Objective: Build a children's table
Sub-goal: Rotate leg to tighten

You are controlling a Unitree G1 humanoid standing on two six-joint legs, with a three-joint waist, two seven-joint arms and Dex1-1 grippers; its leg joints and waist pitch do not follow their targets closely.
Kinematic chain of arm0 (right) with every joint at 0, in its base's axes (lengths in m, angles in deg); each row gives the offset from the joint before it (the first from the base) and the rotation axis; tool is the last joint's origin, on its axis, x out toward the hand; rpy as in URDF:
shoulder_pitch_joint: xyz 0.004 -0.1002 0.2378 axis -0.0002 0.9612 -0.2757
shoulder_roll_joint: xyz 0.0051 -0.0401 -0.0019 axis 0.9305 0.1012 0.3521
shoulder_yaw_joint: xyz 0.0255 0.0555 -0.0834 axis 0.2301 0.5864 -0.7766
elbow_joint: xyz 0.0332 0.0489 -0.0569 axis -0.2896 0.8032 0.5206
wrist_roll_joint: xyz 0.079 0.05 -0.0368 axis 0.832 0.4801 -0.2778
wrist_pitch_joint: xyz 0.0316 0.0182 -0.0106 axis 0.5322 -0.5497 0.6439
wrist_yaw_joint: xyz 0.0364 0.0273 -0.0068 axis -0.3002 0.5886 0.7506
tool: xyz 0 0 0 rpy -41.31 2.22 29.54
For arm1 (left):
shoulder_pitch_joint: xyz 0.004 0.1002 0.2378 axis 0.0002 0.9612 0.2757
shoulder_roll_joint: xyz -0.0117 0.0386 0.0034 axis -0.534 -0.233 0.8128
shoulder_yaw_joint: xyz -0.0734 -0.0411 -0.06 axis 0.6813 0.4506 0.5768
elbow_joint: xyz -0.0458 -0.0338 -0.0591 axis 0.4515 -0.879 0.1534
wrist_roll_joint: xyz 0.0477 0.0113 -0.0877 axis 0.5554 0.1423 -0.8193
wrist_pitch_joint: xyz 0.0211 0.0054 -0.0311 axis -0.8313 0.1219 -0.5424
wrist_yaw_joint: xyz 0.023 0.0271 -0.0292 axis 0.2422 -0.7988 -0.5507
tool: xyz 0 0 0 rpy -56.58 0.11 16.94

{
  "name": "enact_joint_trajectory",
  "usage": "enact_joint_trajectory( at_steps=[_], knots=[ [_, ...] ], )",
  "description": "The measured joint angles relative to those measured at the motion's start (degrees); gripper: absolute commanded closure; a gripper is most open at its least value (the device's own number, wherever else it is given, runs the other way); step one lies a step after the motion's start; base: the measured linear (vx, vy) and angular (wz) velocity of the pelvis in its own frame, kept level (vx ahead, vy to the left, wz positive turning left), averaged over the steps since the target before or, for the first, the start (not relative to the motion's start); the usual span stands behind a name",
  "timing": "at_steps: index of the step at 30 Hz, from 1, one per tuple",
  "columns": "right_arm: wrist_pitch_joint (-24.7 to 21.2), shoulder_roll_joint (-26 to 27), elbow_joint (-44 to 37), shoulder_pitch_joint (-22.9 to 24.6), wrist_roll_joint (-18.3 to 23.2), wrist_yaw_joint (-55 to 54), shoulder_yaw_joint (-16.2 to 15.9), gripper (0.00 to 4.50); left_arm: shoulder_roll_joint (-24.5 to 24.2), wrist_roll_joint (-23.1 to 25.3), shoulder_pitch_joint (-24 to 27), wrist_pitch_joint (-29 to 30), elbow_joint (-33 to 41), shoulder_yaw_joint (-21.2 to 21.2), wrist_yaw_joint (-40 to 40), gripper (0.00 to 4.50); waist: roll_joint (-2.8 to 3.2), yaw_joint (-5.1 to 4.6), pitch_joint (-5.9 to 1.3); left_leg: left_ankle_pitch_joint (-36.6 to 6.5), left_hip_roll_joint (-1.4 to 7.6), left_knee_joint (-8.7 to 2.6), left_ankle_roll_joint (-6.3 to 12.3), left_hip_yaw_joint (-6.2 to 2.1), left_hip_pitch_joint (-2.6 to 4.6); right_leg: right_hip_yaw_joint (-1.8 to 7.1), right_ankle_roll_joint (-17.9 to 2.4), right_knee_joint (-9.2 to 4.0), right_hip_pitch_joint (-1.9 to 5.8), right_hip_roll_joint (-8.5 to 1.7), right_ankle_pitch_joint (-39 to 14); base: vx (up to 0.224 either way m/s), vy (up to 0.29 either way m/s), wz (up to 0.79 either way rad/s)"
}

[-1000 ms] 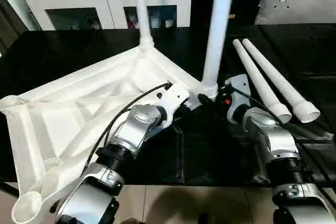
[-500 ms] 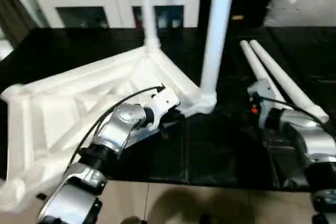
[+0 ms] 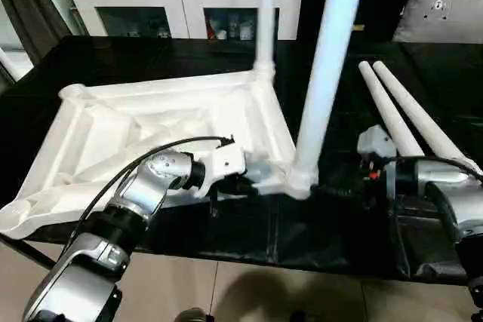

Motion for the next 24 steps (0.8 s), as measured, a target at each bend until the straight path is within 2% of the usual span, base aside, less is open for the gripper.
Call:
enact_joint_trajectory(
  at_steps=[13, 24],
  knots=[
    [0.65, 1.59, 0.38, -0.03, 0.54, 2.54, -1.71, 0.03, -0.72, -0.49, 0.48, -0.55, 1.12, -0.51, 2.67, 4.50, -0.07, 0.01, 0.03, -0.16, 0.00, 0.02, -0.26, 0.00, 0.00, 0.01, 0.00, 0.00, 0.02, 0.00, 0.00, 0.000, 0.000, 0.00],
    [0.65, 2.52, 0.45, -0.18, 1.00, 3.82, -2.45, 1.01, -0.80, -0.51, 0.72, -0.55, 1.57, -0.57, 3.22, 4.50, -0.08, 0.09, 0.04, -0.18, 0.00, 0.02, -0.29, 0.00, 0.00, 0.01, 0.00, 0.00, 0.01, 0.00, 0.00, 0.000, 0.000, 0.00]
  ],
)
